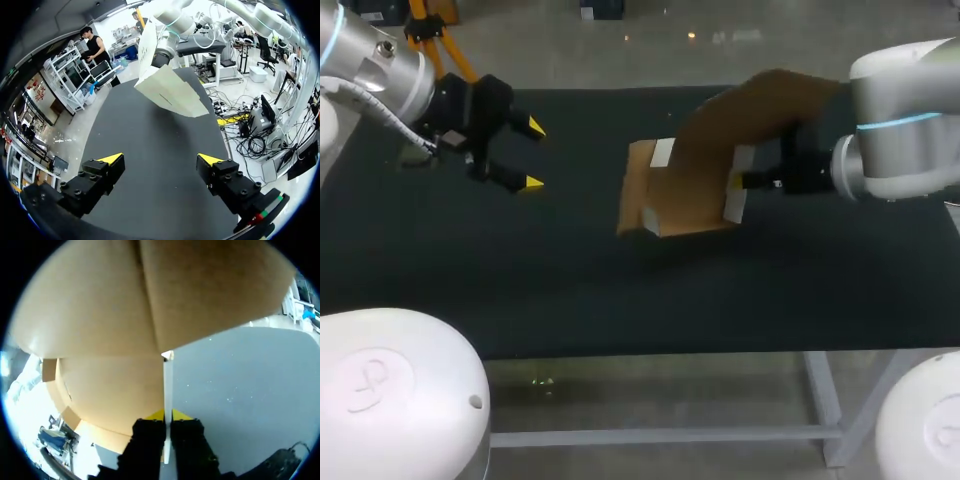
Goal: Assemble the packaging by folding the flat box into shape, placing the metal phone stand inside, and closing the box properly
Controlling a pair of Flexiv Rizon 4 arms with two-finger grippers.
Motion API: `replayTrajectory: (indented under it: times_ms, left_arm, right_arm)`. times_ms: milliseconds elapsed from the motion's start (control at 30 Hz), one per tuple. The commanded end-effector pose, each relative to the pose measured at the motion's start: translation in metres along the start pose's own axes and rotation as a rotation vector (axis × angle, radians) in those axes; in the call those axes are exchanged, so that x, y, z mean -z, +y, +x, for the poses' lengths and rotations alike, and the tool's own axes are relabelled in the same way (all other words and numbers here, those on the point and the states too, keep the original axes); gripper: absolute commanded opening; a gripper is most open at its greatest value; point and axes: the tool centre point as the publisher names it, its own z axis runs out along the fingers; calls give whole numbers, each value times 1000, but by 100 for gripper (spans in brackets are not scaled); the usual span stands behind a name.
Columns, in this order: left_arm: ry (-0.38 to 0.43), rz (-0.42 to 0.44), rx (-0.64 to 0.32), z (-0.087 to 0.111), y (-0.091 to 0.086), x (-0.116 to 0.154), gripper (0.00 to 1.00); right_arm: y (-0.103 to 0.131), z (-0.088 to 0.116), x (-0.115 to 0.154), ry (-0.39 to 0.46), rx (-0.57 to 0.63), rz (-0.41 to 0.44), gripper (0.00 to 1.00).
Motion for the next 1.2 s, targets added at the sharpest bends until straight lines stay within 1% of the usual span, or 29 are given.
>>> replayTrajectory:
  times_ms: [33, 167, 200, 233, 267, 300, 333, 367, 400, 467, 500, 567, 633, 700, 767, 800, 833, 900, 967, 1000, 1033, 1067, 1200]
  left_arm:
    - [7, -5, 1, -2, -1, 1, 100]
    - [7, -5, 1, -2, -1, 1, 100]
    - [7, -5, 1, -2, -1, 1, 100]
    - [16, 9, -22, -3, -1, 0, 100]
    - [15, 12, -20, -5, -2, -1, 100]
    - [19, 0, -23, -6, -2, -3, 100]
    - [24, -5, -30, -7, -1, -4, 100]
    - [27, -5, -26, -8, -1, -5, 100]
    - [28, -8, -24, -8, 0, -5, 100]
    - [32, -11, -27, -9, 1, -6, 100]
    - [35, -14, -26, -9, 2, -6, 100]
    - [36, -16, -27, -10, 4, -7, 100]
    - [36, -17, -25, -10, 5, -7, 100]
    - [37, -17, -25, -10, 6, -7, 100]
    - [37, -19, -26, -10, 7, -7, 100]
    - [36, -20, -26, -10, 8, -7, 100]
    - [35, -20, -27, -10, 9, -6, 100]
    - [32, -20, -28, -10, 9, -5, 100]
    - [30, -22, -30, -10, 10, -4, 100]
    - [28, -23, -30, -10, 10, -4, 100]
    - [28, -23, -31, -10, 11, -4, 100]
    - [26, -27, -31, -10, 11, -3, 100]
    - [28, -37, -41, -11, 13, -2, 100]
  right_arm:
    - [5, -4, 4, 742, -2, 249, 0]
    - [5, -4, 4, 742, -2, 249, 0]
    - [7, -2, 3, 728, -8, 264, 0]
    - [9, 0, 3, 699, -9, 284, 0]
    - [11, 1, 2, 685, -14, 298, 0]
    - [12, 2, 2, 672, -25, 318, 0]
    - [13, 3, 3, 634, -26, 331, 0]
    - [14, 4, 3, 615, -33, 342, 0]
    - [14, 5, 3, 614, -35, 348, 0]
    - [14, 7, 3, 559, -41, 372, 0]
    - [13, 8, 3, 560, -44, 377, 0]
    - [12, 10, 3, 500, -50, 385, 0]
    - [11, 11, 3, 495, -51, 386, 0]
    - [10, 12, 4, 452, -57, 390, 0]
    - [9, 13, 5, 436, -59, 387, 0]
    - [9, 14, 6, 404, -59, 389, 0]
    - [9, 15, 6, 397, -58, 390, 0]
    - [9, 16, 8, 344, -68, 395, 0]
    - [8, 16, 10, 310, -80, 399, 0]
    - [8, 16, 11, 276, -86, 400, 0]
    - [7, 15, 11, 266, -91, 403, 0]
    - [7, 15, 12, 270, -102, 408, 0]
    - [3, 13, 14, 198, -158, 457, 0]
